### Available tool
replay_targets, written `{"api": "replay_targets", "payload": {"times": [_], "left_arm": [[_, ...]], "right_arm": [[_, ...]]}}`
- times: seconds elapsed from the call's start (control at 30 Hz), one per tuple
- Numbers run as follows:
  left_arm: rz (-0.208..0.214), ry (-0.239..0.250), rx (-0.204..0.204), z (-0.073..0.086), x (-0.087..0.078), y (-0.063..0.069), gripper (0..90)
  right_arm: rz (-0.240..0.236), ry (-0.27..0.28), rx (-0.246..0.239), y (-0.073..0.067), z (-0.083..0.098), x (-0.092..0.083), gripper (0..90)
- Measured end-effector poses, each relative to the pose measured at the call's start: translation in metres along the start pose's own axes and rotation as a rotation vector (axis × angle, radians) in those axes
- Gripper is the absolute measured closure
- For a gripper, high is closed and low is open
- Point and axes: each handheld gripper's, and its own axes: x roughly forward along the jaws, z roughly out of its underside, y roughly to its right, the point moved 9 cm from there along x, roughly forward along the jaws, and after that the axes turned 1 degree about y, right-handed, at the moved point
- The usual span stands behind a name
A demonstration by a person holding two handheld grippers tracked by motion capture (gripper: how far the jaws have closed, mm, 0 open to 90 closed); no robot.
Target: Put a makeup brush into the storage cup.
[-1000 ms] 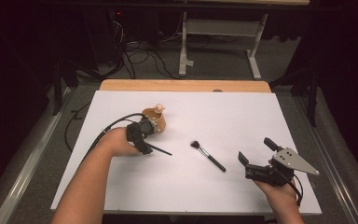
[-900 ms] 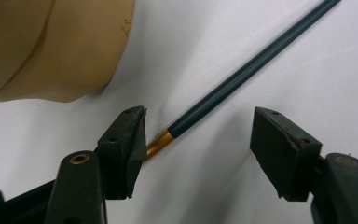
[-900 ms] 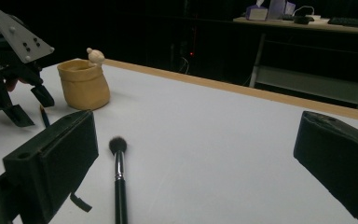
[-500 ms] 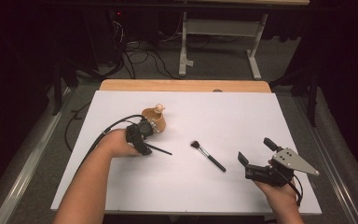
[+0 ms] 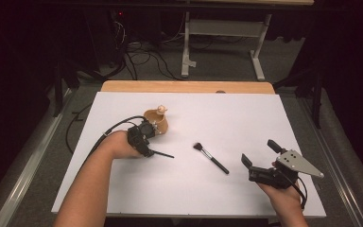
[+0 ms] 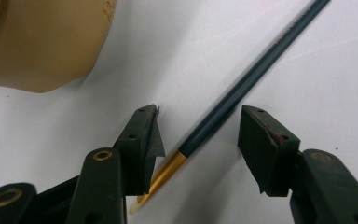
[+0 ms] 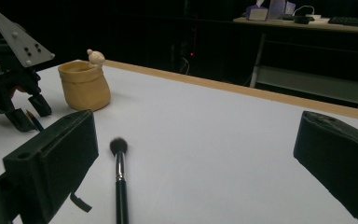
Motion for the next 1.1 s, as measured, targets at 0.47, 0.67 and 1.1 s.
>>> {"api": "replay_targets", "payload": {"times": [0.47,0.67,1.1], "left_arm": [[0.015,-0.019,-0.018,0.0048,-0.0030,0.0010,61.0],[0.016,-0.010,-0.022,0.0070,-0.0037,0.0010,71.3],[0.017,0.000,-0.028,0.0091,-0.0042,0.0018,81.8]], "right_arm": [[-0.001,0.001,0.004,-0.0008,0.0004,0.0002,0.9],[-0.001,-0.001,0.005,-0.0012,0.0005,0.0007,0.9],[-0.004,-0.005,-0.002,-0.0030,0.0014,0.0024,0.9]]}}
